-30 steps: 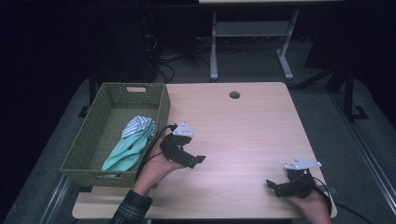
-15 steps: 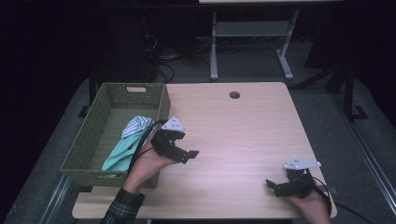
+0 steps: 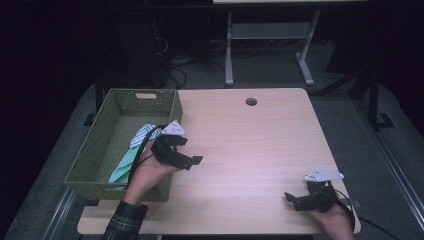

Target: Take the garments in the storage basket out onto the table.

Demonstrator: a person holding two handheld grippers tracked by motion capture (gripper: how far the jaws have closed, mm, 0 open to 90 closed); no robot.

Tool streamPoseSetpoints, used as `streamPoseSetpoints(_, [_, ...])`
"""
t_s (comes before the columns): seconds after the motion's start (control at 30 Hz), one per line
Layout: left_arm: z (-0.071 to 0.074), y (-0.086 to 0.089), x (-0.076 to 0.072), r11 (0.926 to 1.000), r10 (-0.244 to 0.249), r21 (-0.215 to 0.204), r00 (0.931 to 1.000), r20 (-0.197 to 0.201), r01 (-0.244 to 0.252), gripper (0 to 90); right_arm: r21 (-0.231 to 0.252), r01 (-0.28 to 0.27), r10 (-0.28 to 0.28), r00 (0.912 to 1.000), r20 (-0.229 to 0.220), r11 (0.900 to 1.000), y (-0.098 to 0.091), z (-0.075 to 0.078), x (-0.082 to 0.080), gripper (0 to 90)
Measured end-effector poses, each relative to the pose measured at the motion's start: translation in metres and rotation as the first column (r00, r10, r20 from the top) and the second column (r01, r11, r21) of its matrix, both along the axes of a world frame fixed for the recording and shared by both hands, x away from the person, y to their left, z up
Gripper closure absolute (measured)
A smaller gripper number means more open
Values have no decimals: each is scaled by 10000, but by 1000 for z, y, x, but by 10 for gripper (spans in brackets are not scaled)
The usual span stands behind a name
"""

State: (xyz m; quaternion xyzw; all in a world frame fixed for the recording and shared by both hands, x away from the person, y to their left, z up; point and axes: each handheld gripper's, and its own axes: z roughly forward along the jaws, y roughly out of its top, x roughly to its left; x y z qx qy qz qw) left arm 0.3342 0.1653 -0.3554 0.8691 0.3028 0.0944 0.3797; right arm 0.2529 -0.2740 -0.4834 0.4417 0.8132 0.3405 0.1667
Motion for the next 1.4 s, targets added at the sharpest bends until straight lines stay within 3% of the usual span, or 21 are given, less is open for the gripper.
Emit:
streamPoseSetpoints(0.23, [2,9,3,9998,43,174,10000,48,-44,139,-2,1,-1,10000,-2,10000,0,0,0,3])
streamPoseSetpoints(1.4, [10,61,9,9966,792,188,9963,326,-798,158,-2,-2,2,10000,8,10000,0,0,0,3])
